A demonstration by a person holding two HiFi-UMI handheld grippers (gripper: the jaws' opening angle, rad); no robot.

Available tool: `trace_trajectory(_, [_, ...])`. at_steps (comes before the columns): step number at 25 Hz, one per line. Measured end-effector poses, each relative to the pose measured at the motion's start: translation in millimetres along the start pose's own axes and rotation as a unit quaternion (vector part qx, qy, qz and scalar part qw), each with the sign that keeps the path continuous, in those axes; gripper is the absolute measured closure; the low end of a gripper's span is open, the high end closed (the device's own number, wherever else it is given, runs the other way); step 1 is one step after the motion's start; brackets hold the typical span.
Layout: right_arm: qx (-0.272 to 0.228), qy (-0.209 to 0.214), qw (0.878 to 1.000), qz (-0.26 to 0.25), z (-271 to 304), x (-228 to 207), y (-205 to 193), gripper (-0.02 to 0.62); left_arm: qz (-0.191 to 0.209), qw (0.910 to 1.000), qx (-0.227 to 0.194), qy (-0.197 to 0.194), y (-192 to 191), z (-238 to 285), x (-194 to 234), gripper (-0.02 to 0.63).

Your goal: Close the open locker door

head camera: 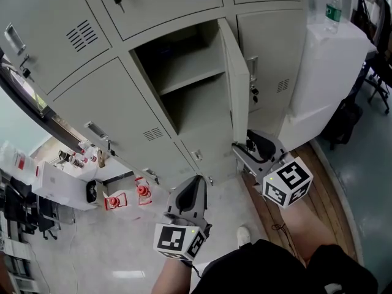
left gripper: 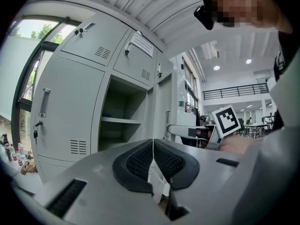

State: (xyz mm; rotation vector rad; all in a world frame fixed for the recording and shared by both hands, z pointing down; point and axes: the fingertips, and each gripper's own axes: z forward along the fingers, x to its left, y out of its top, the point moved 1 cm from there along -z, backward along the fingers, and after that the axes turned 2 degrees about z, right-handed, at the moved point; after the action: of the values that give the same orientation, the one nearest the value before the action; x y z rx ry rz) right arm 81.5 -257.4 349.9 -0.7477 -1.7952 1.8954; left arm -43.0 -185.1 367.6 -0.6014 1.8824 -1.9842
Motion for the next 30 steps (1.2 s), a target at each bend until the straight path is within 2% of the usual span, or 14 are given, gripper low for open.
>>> trace_trajectory(4, [0.002, 0.016, 1.0, -0.005, 3, 1, 1, 0.4, 0.001, 1.0, -0.003, 0.008, 3, 4, 0, 0.586])
trace_trajectory(17, [0.025, 0.064, 0.997, -0.033, 22, 18, 0, 0.407, 0.003, 0.9991, -0.01, 0.041, 11, 6, 5, 0.586])
trace_trajectory(30, [0.026, 0.128, 0.991, -0.027, 59, 40, -3, 0.41, -0.001, 0.9967, 0.007, 0.081, 3, 1, 22, 0.586])
